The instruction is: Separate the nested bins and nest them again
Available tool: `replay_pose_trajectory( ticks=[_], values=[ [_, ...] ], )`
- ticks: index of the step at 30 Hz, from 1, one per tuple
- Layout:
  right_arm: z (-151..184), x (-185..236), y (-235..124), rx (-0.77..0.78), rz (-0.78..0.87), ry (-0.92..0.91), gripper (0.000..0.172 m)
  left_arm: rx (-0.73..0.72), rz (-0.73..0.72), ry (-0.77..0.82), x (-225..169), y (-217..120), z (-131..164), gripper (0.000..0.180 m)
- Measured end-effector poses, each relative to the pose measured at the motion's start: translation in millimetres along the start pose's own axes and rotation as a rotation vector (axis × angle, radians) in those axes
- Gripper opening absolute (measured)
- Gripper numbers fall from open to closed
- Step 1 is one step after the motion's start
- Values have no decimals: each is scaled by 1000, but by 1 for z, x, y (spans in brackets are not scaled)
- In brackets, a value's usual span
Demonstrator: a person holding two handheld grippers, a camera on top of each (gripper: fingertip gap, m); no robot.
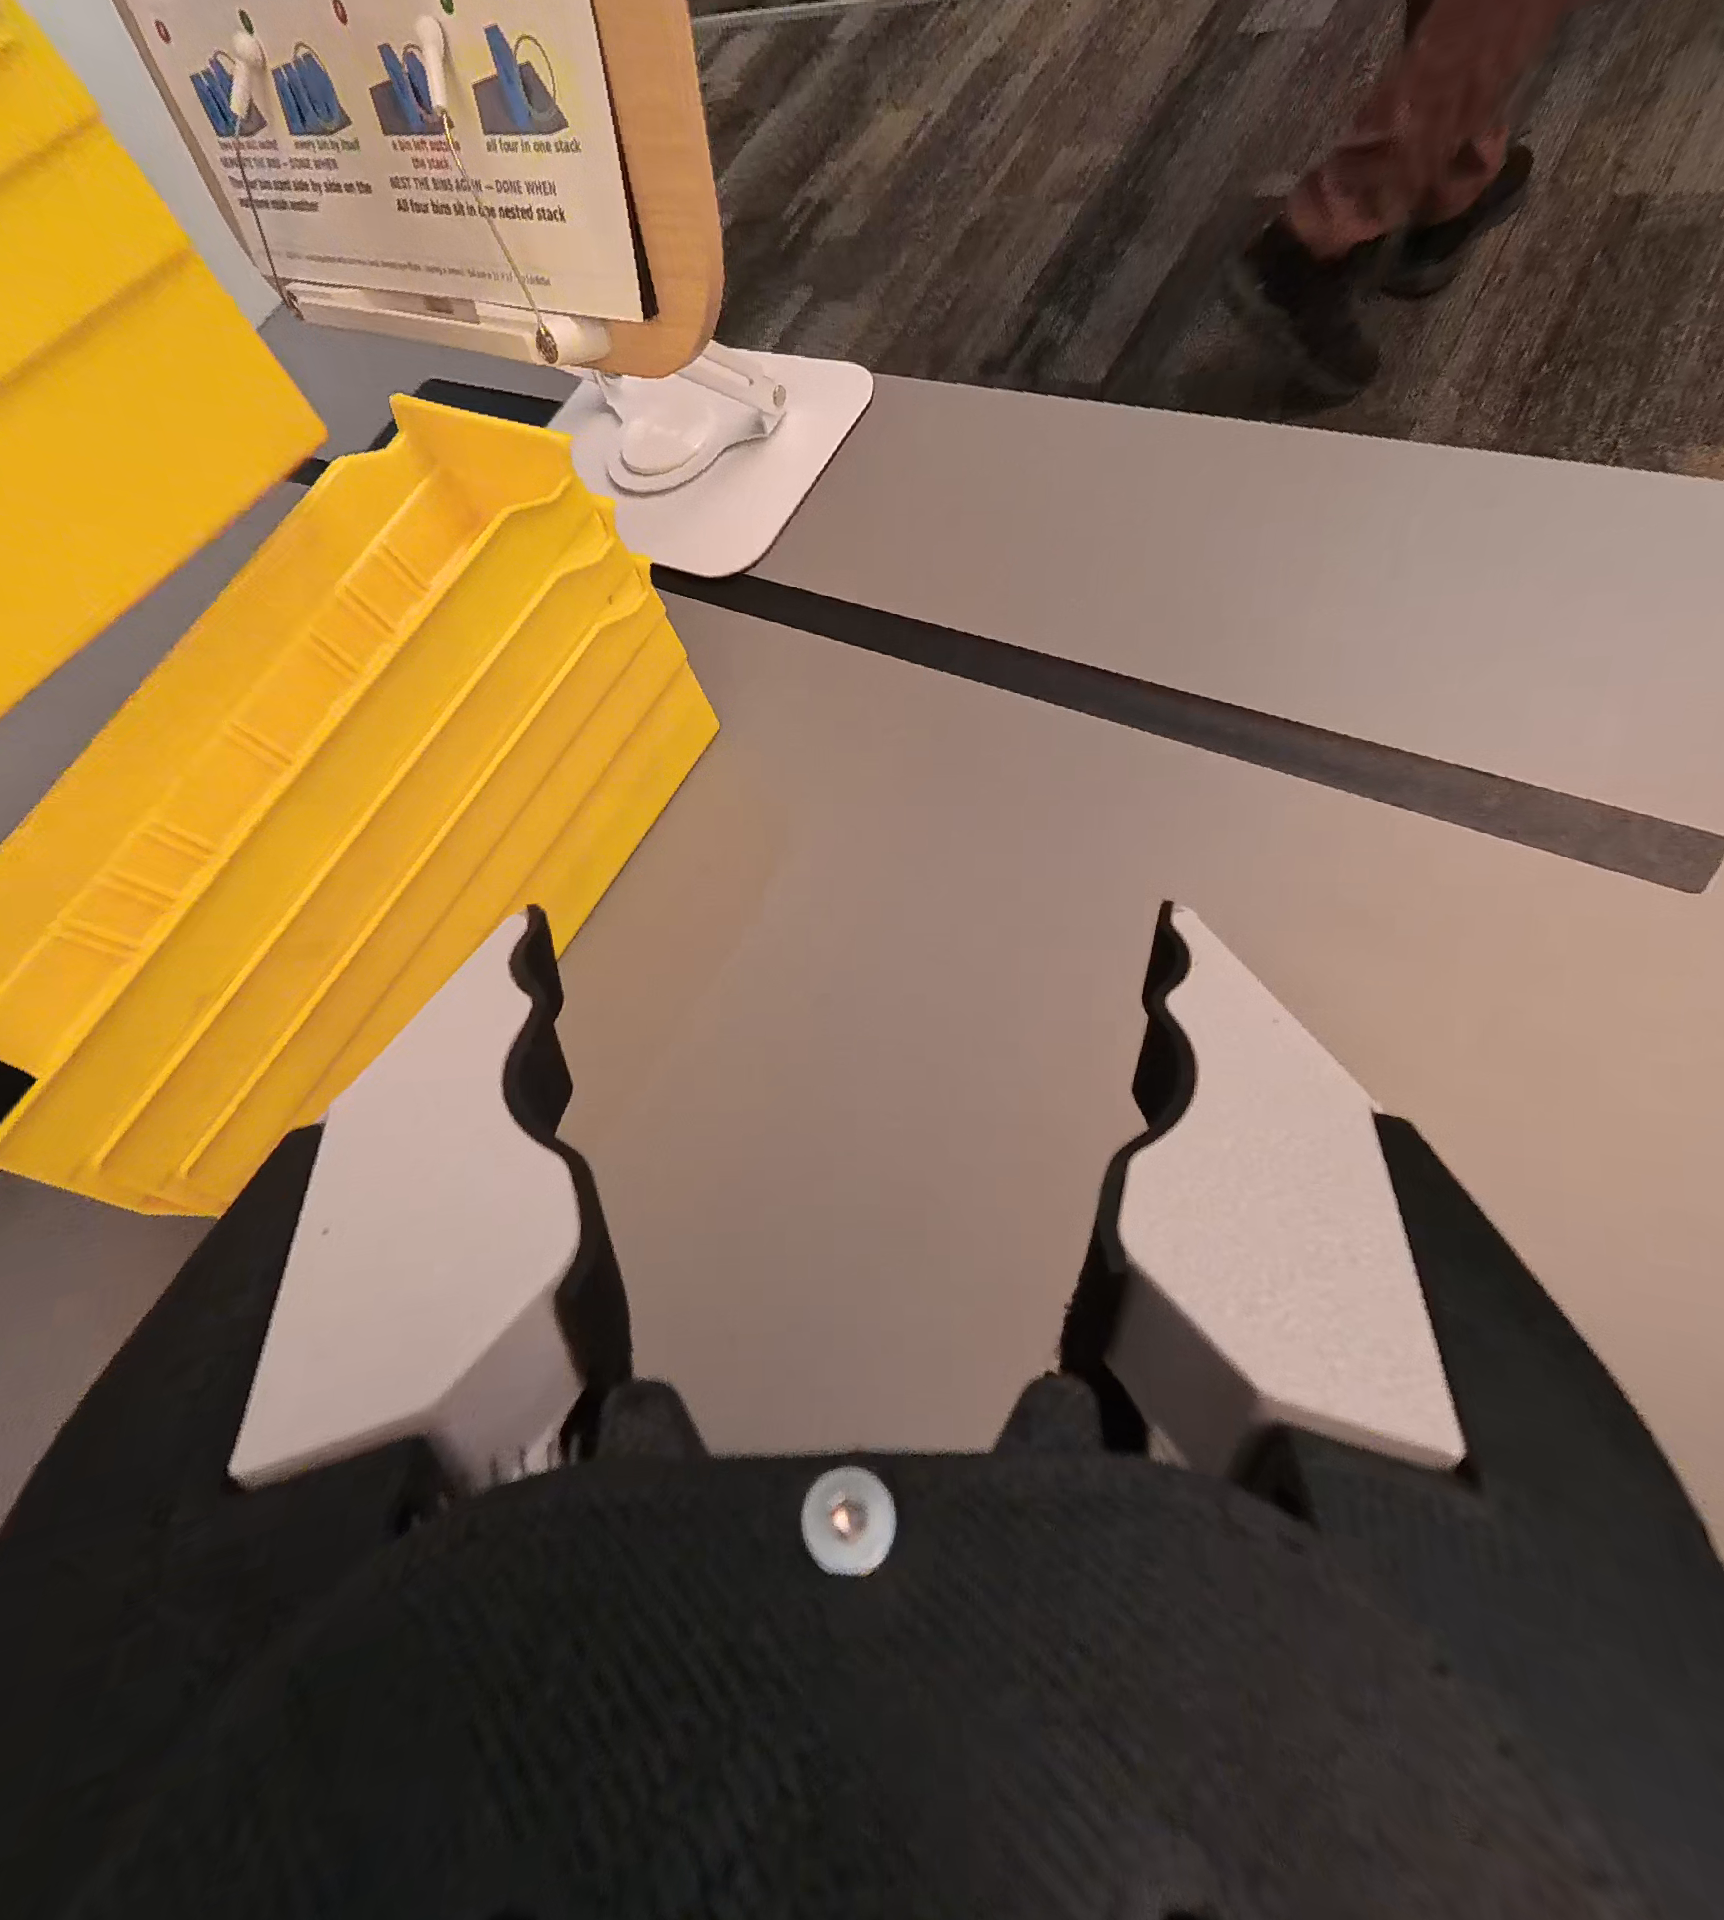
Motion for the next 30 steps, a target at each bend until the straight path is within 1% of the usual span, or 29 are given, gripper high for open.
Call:
replay_pose_trajectory(
  ticks=[5,8,12,16,19,22,23,24,30],
  values=[
    [2,-5,0,-4,-30,29,113,-18,68,-78,-29,28,-8,108],
    [3,-8,2,-4,-60,54,113,-8,69,-87,-42,47,-9,108],
    [6,-11,5,10,-90,85,113,0,-20,-96,-39,63,-9,108],
    [6,-8,8,19,-120,99,113,-31,2,-132,-38,79,-11,111],
    [7,-7,10,34,-110,89,112,-4,-30,-122,-36,93,-5,112],
    [8,-2,11,52,-129,99,110,-51,-82,-88,-38,103,-9,113],
    [8,-1,12,55,-133,96,110,-61,-100,-76,-38,107,-10,115],
    [9,0,12,58,-130,89,110,-59,-109,-72,-38,112,-9,123],
    [10,5,18,82,-107,58,110,-44,-91,-93,-33,121,-3,136]
  ],
)
Point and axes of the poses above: each gripper's, where its closed fingertips meet, y out along the fingers, z out of its underside, x = y × z across the jaws, the point moved 4 cm from there along -y, back along the fingers, and after that the axes turned 11 degrees about z, right-handed, at the moved point
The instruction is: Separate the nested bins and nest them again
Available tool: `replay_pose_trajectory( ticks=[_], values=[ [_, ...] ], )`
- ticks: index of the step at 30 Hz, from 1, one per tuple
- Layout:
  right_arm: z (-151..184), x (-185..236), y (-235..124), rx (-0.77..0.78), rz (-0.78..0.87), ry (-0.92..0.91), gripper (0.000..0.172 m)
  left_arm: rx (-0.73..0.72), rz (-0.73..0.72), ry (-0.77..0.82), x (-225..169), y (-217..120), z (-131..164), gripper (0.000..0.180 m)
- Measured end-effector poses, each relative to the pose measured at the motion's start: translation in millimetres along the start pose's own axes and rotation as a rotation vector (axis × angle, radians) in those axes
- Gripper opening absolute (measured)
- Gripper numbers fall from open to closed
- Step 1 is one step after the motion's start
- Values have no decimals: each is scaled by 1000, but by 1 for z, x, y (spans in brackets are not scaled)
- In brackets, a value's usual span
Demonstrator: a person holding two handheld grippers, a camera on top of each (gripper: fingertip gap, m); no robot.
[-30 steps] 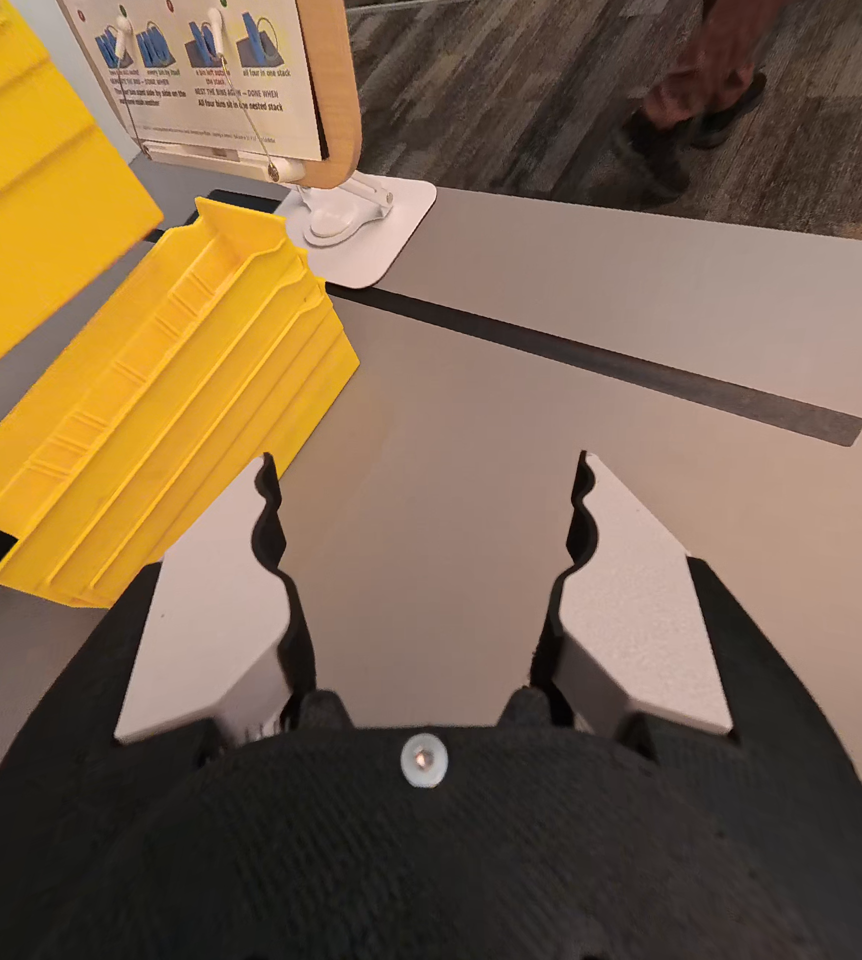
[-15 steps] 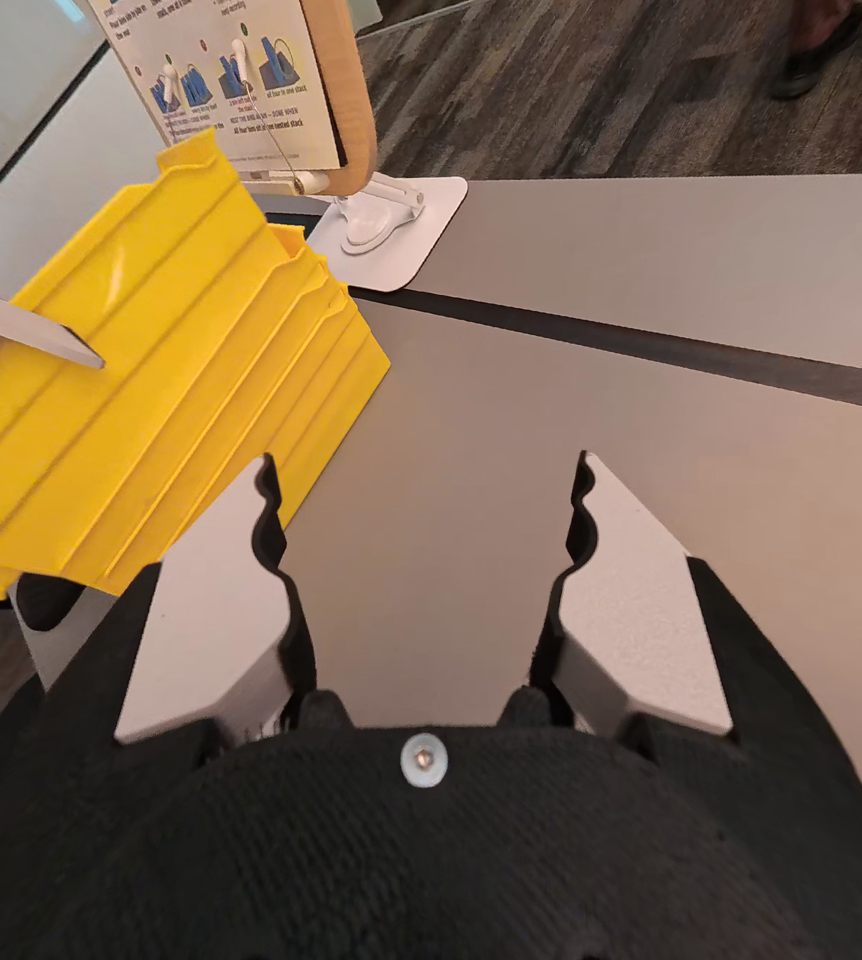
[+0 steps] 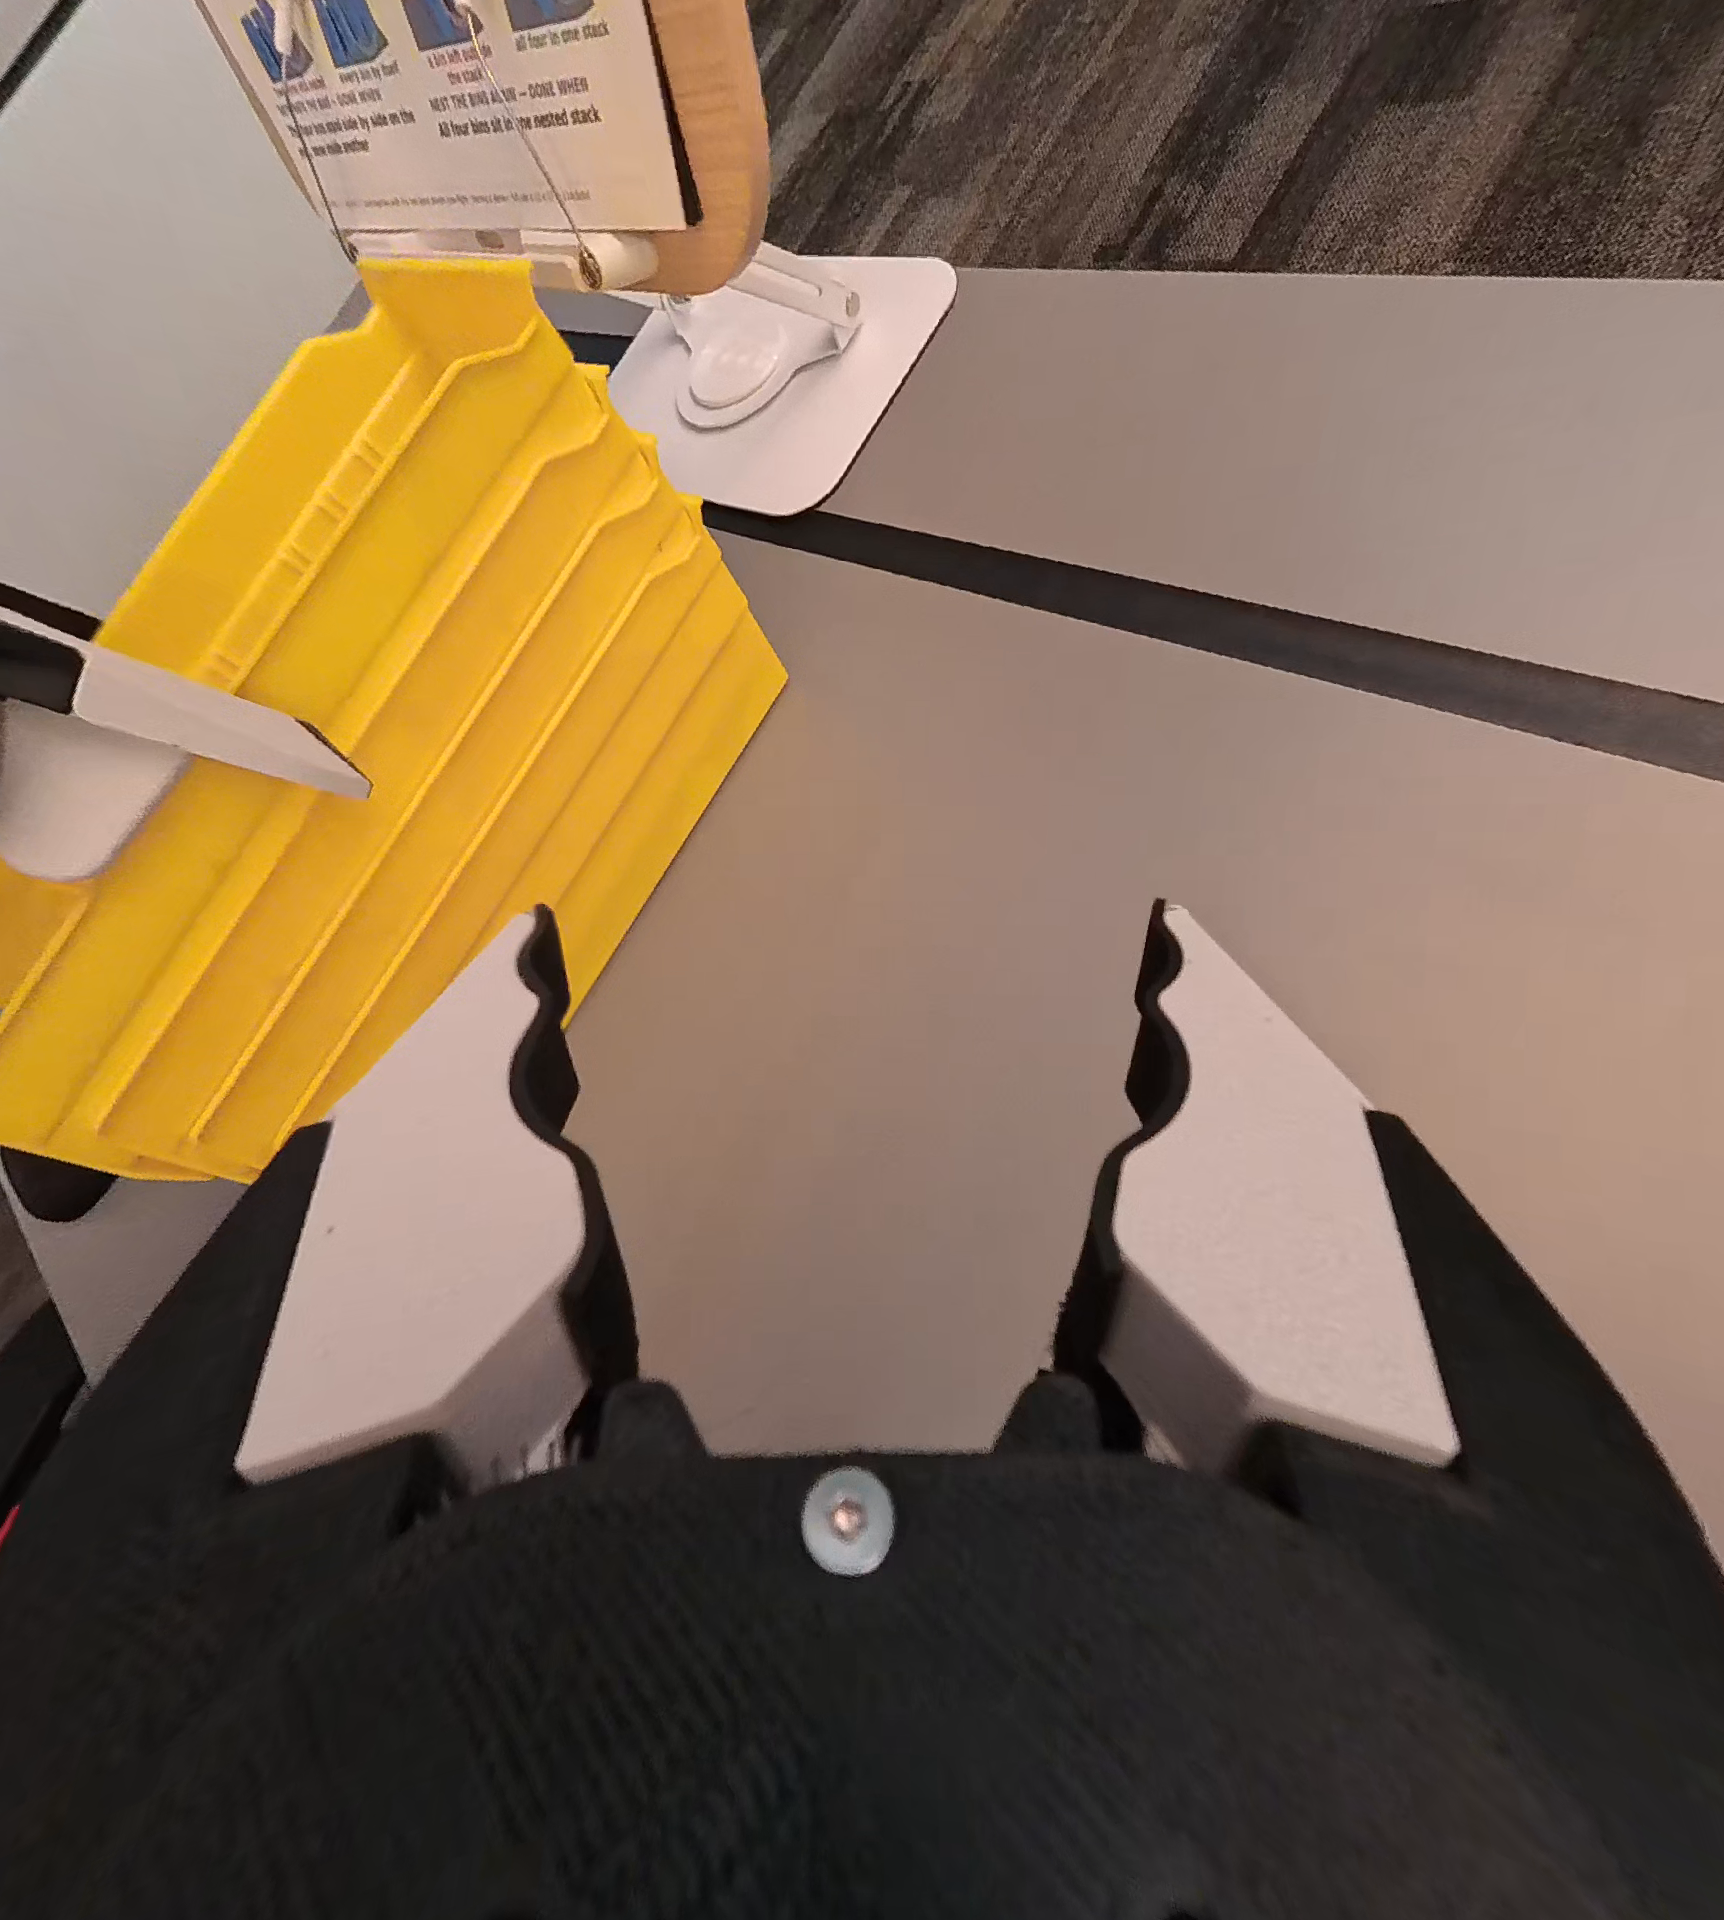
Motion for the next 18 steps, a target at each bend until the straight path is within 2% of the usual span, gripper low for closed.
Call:
replay_pose_trajectory(
  ticks=[4,7,10,12,15,18],
  values=[
    [0,2,3,7,21,-15,110,6,51,64,-5,-4,-2,145],
    [-3,4,4,-4,40,-29,110,-58,84,151,-12,-27,-13,146],
    [-9,7,2,-39,60,-56,110,-217,124,262,-19,-66,-26,144],
    [-17,11,-3,-92,70,-70,110,-368,151,354,-23,-95,-29,134],
    [-40,20,-20,-276,87,-127,110,-610,153,495,-20,-131,-18,123],
    [-73,39,-66,-675,98,-186,96,-801,96,595,-3,-153,6,101]
  ],
)
Point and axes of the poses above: each gripper's, where its closed fingertips meet, y out along the fingers, z out of its underside, x = y × z across the jaws, the point moved 4 cm from there along -y, back along the fingers, and after that the axes turned 11 degrees about z, right-handed, at the moved point
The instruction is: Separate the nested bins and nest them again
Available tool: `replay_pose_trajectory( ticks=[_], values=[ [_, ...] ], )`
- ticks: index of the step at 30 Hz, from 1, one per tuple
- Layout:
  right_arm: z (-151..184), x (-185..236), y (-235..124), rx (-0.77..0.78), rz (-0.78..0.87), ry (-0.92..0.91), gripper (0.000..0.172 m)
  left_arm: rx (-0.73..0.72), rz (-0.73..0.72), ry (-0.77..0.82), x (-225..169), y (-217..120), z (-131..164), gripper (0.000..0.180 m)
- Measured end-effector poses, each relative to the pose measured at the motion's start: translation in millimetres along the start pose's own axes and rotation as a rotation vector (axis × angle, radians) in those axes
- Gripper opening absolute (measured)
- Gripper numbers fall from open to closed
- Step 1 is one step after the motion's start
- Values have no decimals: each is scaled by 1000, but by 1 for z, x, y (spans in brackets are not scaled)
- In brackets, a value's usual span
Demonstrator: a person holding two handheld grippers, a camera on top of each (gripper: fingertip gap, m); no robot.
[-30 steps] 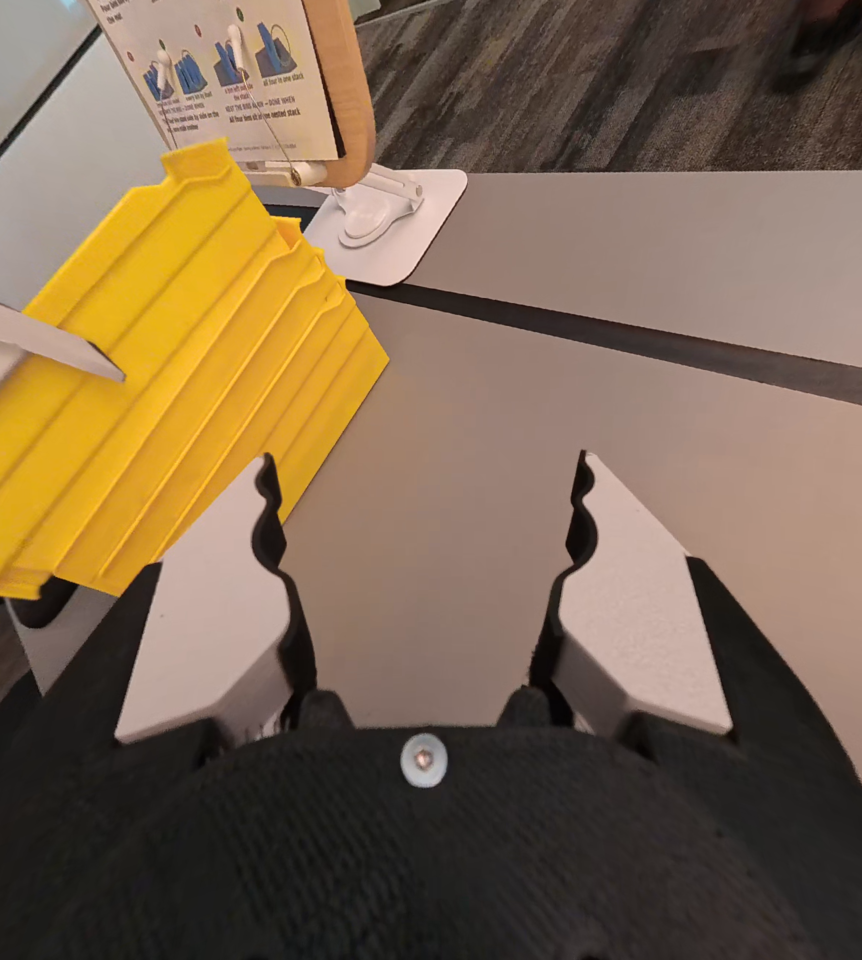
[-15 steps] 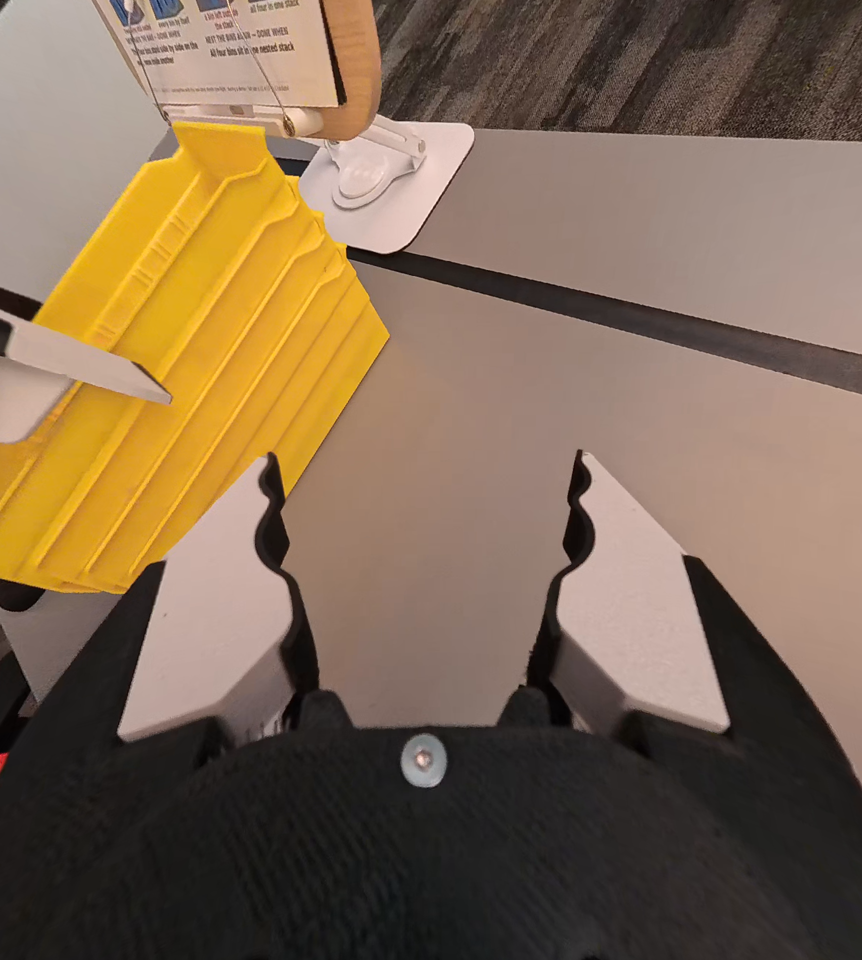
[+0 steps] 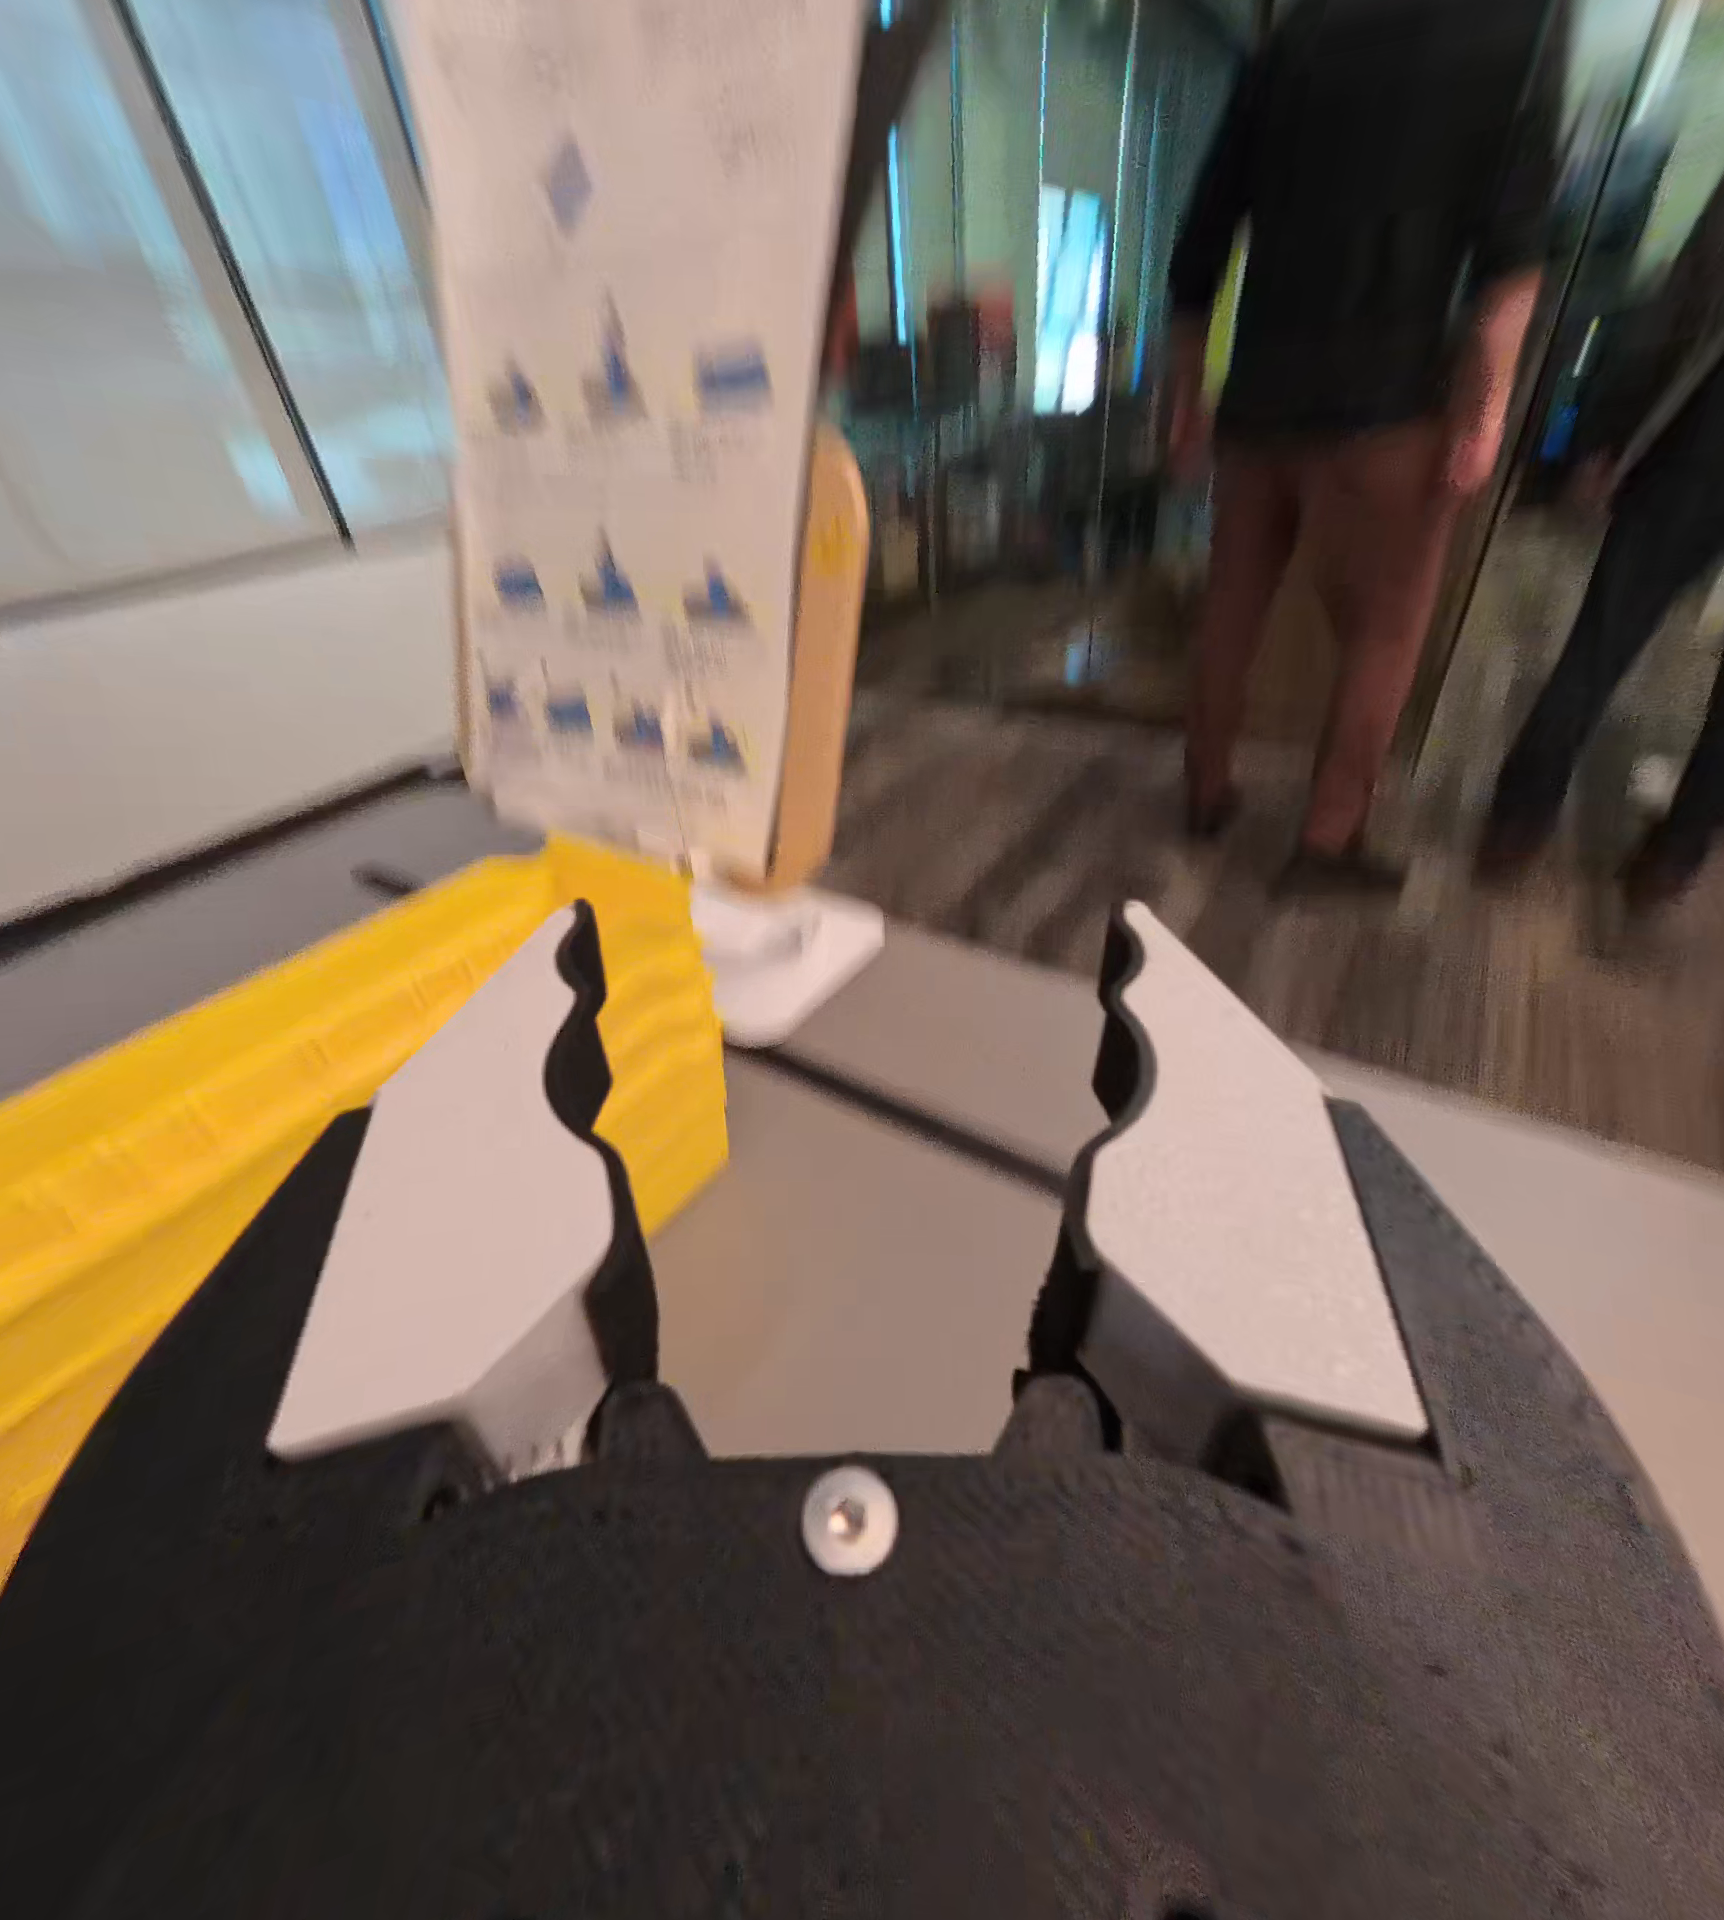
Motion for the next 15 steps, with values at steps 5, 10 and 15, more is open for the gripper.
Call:
replay_pose_trajectory(
  ticks=[5,10,15],
  values=[
    [-51,38,-46,-412,-127,-12,96,-215,-90,90,9,-47,33,96],
    [-60,64,-53,-426,-113,-81,94,-306,-40,40,18,-67,84,95],
    [-59,86,-50,-369,-93,-102,82,-470,65,-8,33,-77,104,89]
  ],
)
Point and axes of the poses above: each gripper's, where its closed fingertips meet, y out along the fingers, z out of its underside, x = y × z across the jaws, the point moved 4 cm from there along -y, back along the fingers, and after that the axes turned 11 degrees about z, right-handed, at the moved point
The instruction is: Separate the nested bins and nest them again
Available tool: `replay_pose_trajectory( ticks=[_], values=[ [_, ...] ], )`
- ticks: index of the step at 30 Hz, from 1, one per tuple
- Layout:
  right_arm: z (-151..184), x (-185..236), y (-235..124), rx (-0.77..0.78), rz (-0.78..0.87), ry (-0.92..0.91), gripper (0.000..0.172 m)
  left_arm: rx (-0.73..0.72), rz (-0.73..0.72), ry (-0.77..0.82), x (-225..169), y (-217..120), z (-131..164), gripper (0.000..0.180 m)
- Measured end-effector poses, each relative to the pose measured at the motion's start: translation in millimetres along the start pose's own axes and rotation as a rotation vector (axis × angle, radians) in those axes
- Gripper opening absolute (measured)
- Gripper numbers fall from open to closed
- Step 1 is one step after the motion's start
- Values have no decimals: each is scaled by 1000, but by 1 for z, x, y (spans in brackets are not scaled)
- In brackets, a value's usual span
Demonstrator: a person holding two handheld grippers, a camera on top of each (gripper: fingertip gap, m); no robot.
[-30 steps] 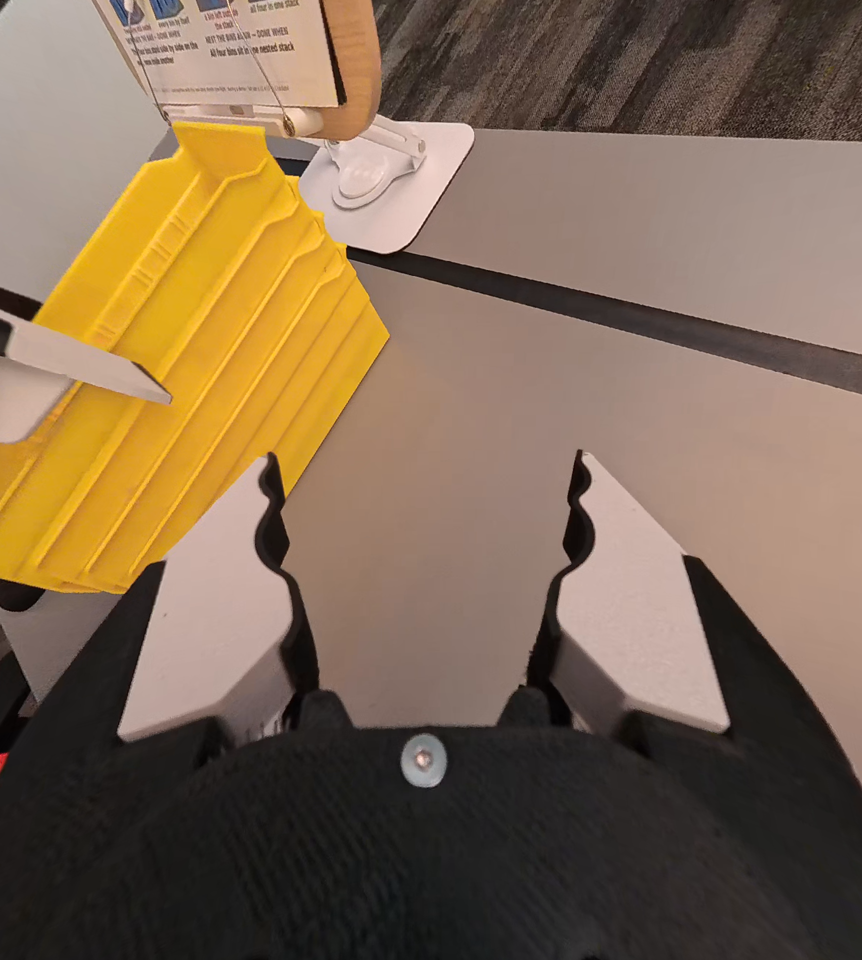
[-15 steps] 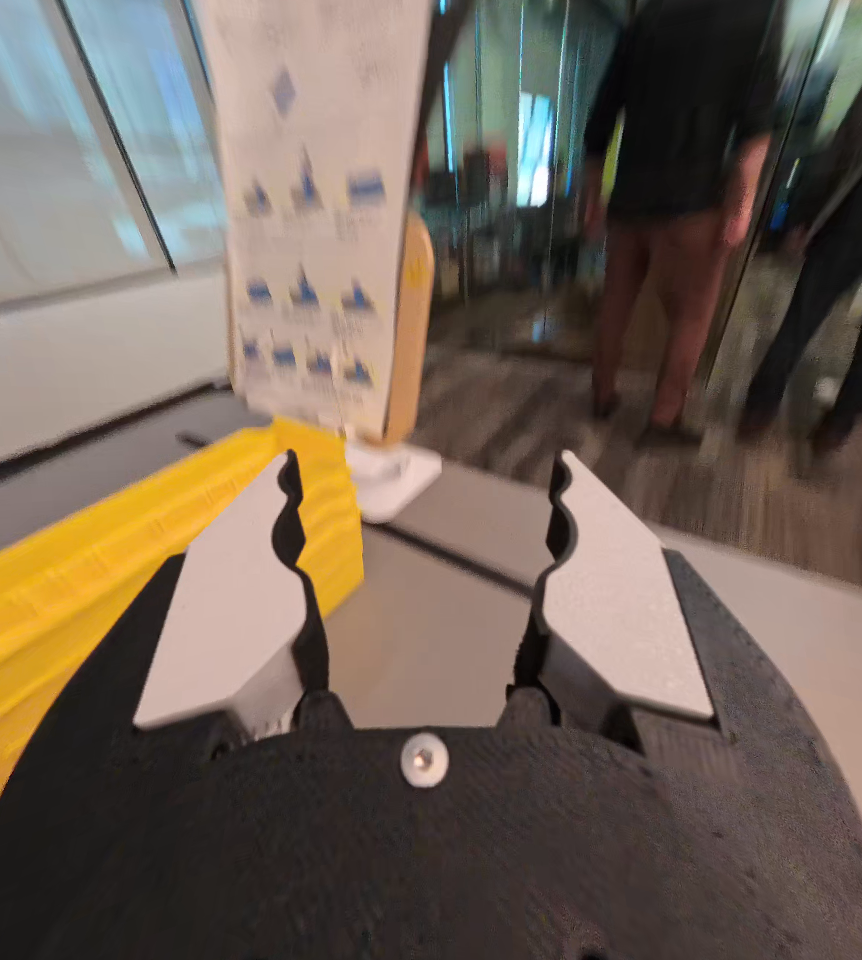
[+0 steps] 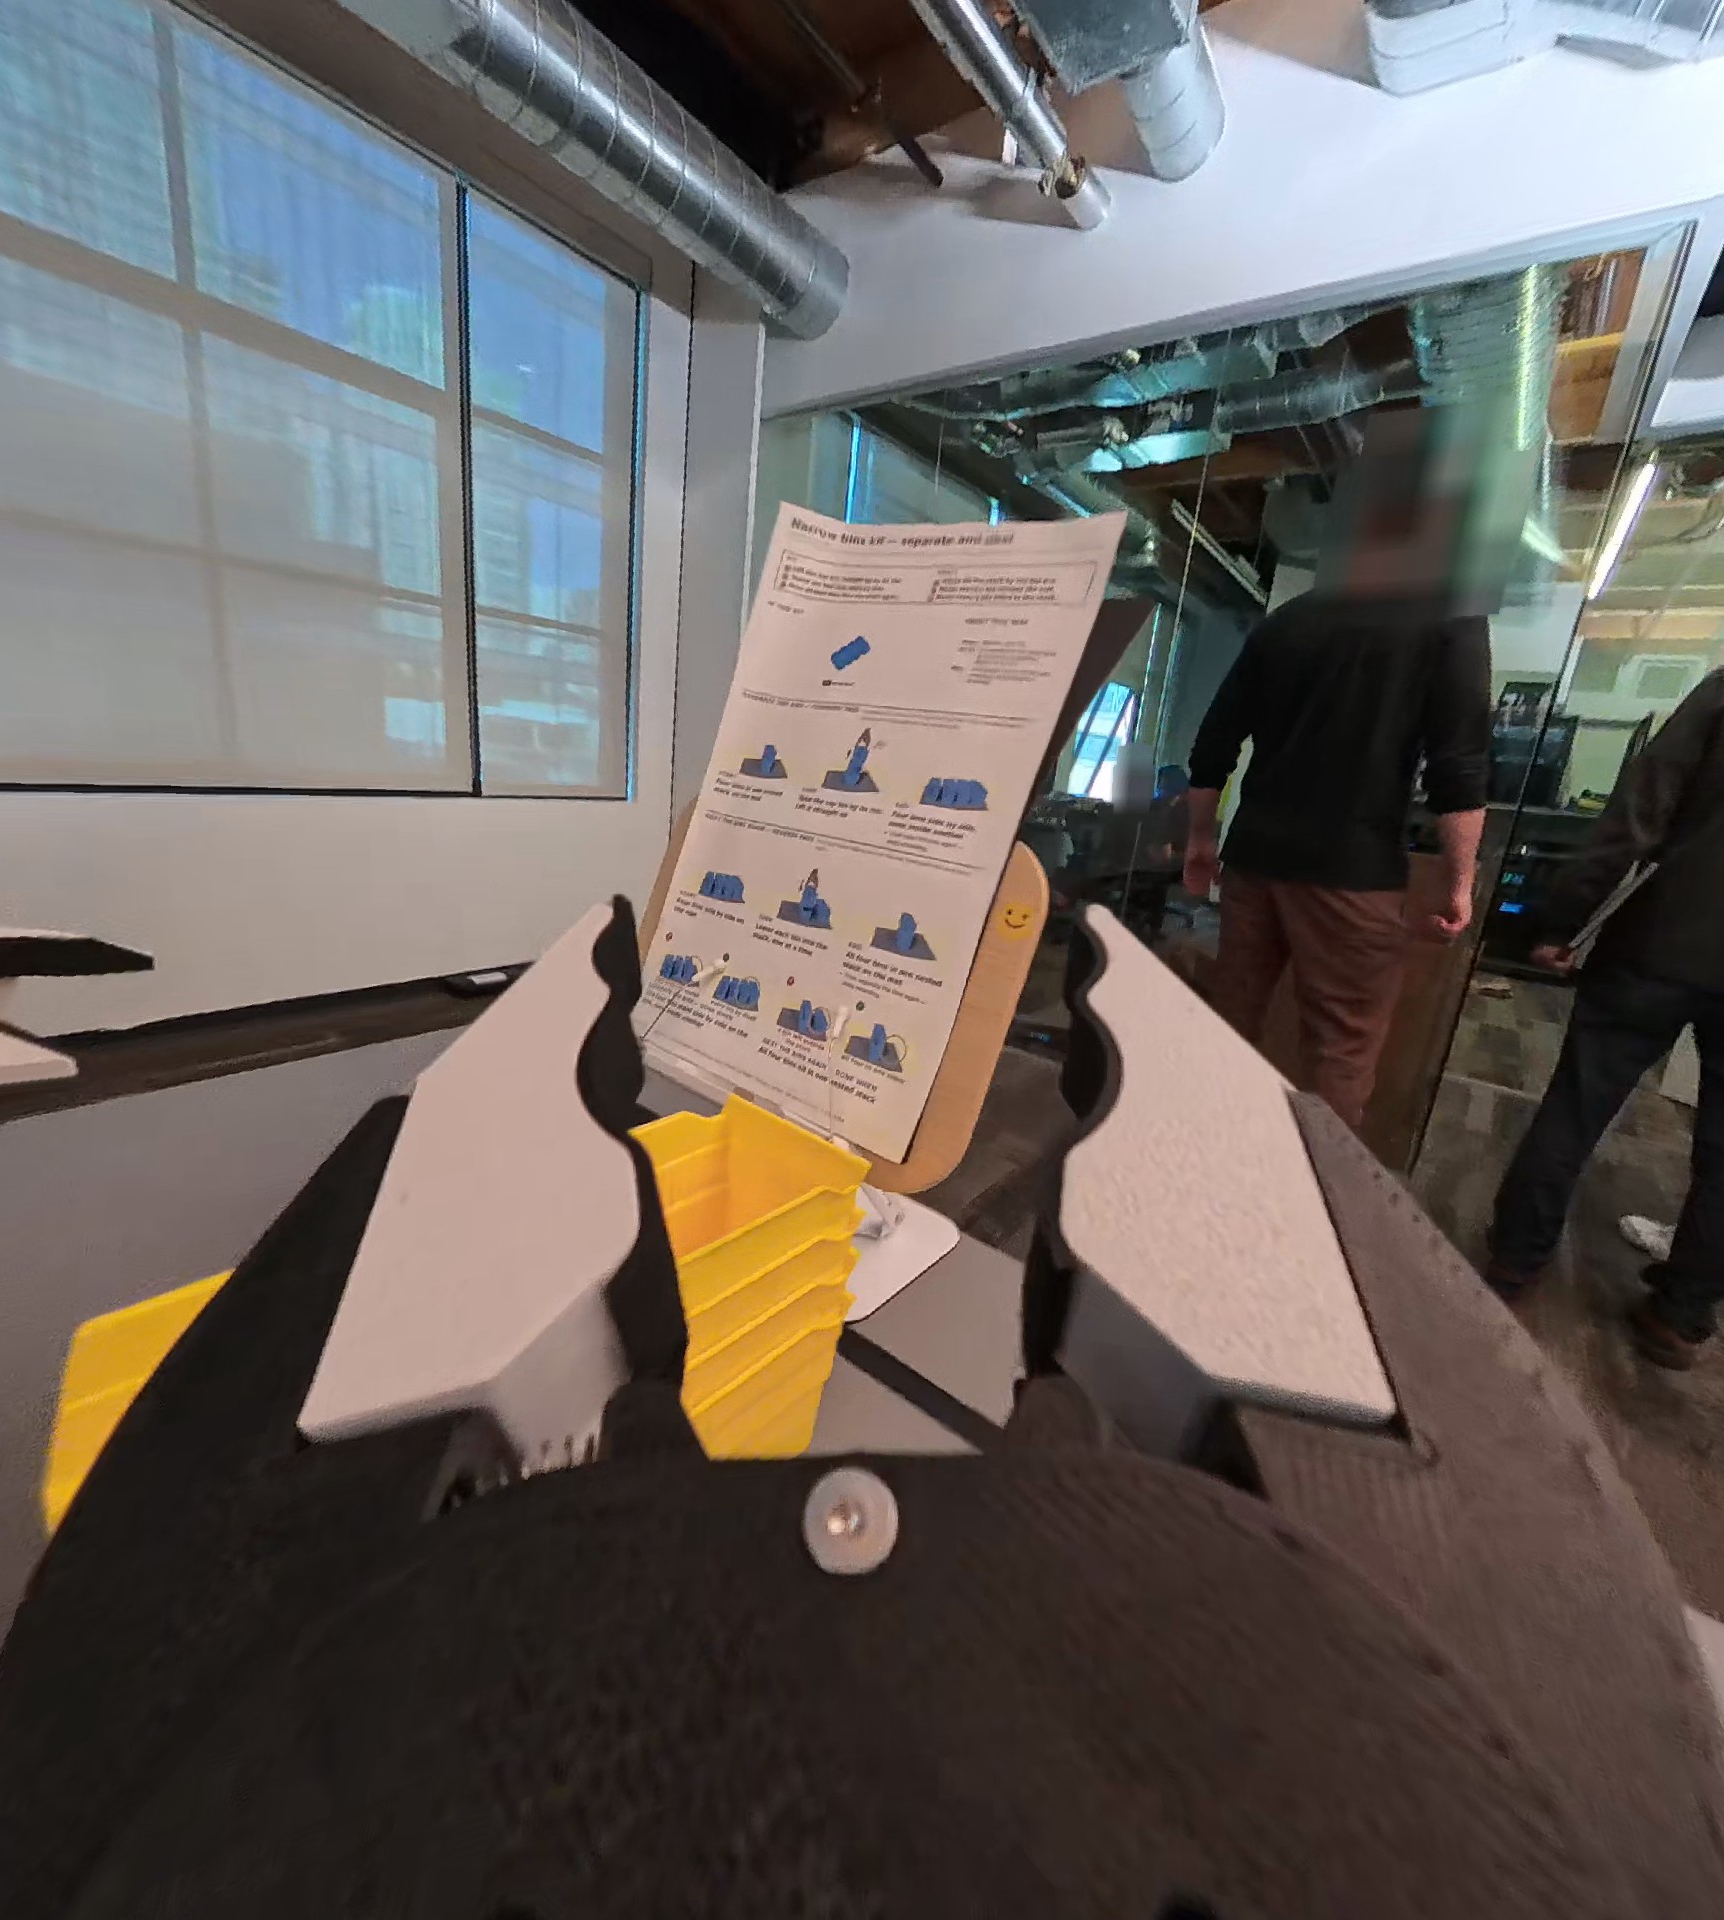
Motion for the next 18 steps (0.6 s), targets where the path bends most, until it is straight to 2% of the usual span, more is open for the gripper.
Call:
replay_pose_trajectory(
  ticks=[2,5,10,12,15,18],
  values=[
    [2,8,3,40,-3,36,80,-96,63,-15,5,-3,-11,86],
    [8,18,7,105,-9,46,77,-246,149,15,13,-3,-44,86],
    [28,27,16,250,42,-46,79,-314,189,112,39,10,-99,85],
    [38,33,19,310,39,-64,81,-329,222,135,46,14,-112,85],
    [54,57,23,429,-55,-17,88,-326,192,164,66,16,-107,80],
    [66,81,26,489,-88,-22,90,-289,129,177,91,24,-78,78]
  ],
)
Point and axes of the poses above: each gripper's, where its closed fingertips meet, y out along the fingers, z out of its underside, x = y × z across the jaws, the point moved 4 cm from there along -y, back along the fingers, and after that the axes turned 11 degrees about z, right-handed, at the moved point
